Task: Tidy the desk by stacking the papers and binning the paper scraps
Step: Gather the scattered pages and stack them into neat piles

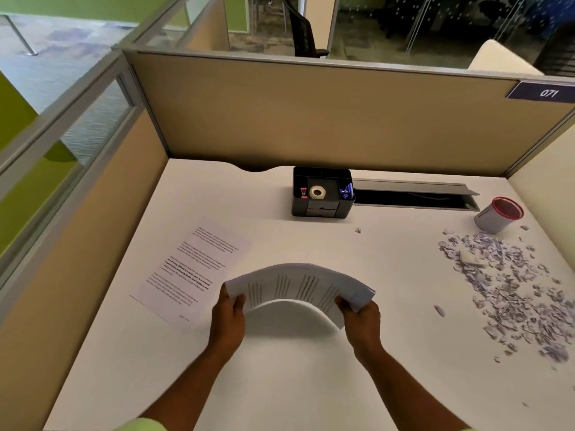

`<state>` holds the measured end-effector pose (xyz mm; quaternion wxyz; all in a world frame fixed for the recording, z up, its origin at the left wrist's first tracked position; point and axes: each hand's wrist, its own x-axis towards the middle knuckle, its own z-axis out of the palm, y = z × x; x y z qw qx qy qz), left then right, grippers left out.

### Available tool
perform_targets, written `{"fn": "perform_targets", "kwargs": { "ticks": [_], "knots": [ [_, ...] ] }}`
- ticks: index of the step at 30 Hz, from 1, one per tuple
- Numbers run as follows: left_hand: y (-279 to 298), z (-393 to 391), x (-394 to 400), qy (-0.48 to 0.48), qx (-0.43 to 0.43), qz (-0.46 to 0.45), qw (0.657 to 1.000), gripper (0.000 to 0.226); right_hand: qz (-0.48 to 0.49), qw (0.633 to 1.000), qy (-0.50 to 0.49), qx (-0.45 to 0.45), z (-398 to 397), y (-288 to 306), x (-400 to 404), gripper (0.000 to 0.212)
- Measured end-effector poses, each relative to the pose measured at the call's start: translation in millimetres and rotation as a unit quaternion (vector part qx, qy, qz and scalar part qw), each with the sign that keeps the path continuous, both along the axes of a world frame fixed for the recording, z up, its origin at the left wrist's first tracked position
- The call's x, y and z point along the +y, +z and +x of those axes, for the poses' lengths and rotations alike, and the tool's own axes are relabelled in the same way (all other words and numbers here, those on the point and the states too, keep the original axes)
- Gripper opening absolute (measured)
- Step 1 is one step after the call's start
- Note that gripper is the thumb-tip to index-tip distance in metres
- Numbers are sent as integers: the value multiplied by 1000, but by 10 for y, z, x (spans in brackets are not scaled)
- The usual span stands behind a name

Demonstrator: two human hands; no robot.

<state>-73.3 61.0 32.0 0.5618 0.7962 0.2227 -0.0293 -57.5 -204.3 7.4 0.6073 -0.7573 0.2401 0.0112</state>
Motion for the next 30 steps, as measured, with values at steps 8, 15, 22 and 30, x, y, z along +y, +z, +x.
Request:
{"fn": "perform_targets", "kwargs": {
  "ticks": [8,15,22,30],
  "knots": [
    [-68,101,84,-21,81,30,996,26,-97,992,64,52,31,75,-92,13],
    [140,382,117,216,-46,-16,975,74,130,991,-13,27,194,368,17,15],
    [488,495,-196,89,10,-412,907,27,352,935,-29,36,221,519,284,29],
    [766,659,-348,58,-107,-361,925,30,388,918,-34,70,223,500,332,37]
  ]
}}
